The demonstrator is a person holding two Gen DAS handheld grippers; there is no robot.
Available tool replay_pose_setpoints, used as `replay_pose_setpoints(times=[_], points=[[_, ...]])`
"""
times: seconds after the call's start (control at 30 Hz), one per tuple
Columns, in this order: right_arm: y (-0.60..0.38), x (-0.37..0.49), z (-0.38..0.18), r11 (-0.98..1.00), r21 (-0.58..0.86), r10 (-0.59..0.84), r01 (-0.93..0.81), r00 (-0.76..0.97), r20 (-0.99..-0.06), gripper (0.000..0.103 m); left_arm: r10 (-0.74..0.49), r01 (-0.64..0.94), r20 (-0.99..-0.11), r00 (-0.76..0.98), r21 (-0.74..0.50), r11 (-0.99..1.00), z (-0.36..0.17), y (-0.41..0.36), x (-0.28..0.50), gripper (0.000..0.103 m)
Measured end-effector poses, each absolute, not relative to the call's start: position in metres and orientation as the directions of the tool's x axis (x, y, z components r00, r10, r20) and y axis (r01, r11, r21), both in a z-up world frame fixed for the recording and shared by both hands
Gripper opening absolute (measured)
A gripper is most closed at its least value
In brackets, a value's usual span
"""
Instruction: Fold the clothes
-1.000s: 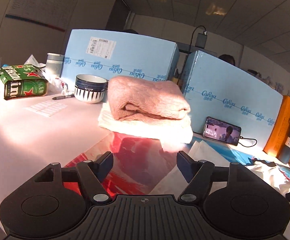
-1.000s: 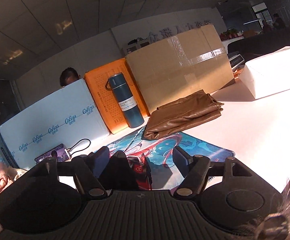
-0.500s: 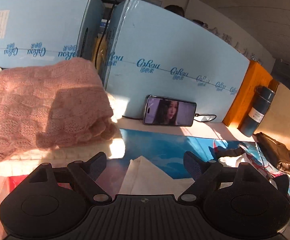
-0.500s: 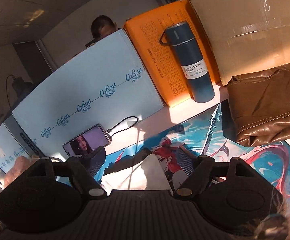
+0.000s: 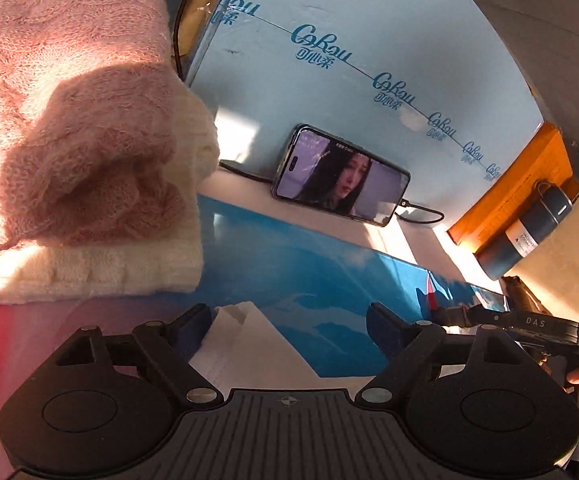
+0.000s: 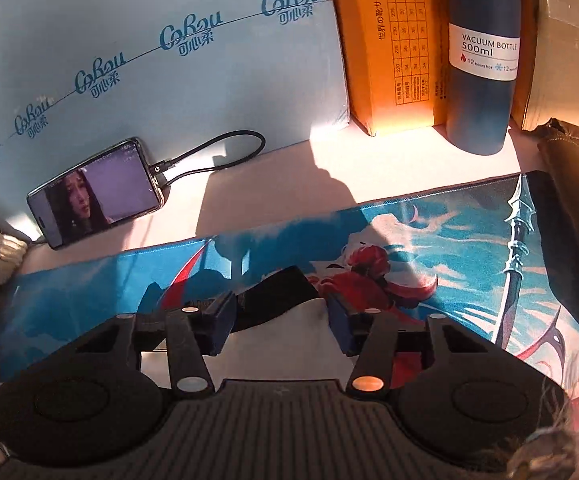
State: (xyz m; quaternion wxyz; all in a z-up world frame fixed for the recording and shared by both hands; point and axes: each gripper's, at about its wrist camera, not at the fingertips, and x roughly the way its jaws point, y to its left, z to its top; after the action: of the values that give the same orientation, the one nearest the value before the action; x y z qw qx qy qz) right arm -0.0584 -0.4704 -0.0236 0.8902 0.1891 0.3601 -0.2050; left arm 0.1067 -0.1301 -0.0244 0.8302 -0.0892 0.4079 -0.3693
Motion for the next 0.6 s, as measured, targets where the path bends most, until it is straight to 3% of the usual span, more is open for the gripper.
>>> replay_pose_setpoints(times=[0.07,0.13,0.23,0.33,0.43,0.53,0.6], points=[[-0.461,-0.060,-0.022,0.872,0.153,-0.237,0.464,0.676,-0.697,0.013,-0.681,0.569,-0.617,0.394,-0.419,0.708,-0.024,-0.133,0.106,0.080],[-0.456,-0.063,-0.021,0.884,0.128,-0.254,0.450,0.692,-0.676,0.011,-0.677,0.596,-0.622,0.394,-0.387,0.703,-0.024,-0.137,0.104,0.044],[-0.461,-0.070,-0.014,0.871,0.102,-0.330,0.481,0.726,-0.604,0.011,-0.674,0.631,-0.604,0.424,-0.337,0.699,-0.021,-0.140,0.104,0.019],[-0.468,-0.074,-0.005,0.854,0.122,-0.358,0.505,0.742,-0.566,0.010,-0.699,0.661,-0.542,0.467,-0.311,0.683,-0.009,-0.142,0.103,0.007],[-0.470,-0.081,0.007,0.838,0.095,-0.430,0.537,0.759,-0.490,0.010,-0.706,0.679,-0.478,0.522,-0.268,0.683,0.008,-0.145,0.101,0.003],[-0.477,-0.089,0.017,0.810,0.087,-0.490,0.580,0.750,-0.444,0.010,-0.668,0.681,-0.502,0.549,-0.196,0.706,0.011,-0.150,0.099,0.003],[-0.486,-0.090,0.013,0.803,0.072,-0.491,0.591,0.726,-0.482,0.010,-0.637,0.683,-0.536,0.554,-0.145,0.716,0.009,-0.153,0.099,0.004]])
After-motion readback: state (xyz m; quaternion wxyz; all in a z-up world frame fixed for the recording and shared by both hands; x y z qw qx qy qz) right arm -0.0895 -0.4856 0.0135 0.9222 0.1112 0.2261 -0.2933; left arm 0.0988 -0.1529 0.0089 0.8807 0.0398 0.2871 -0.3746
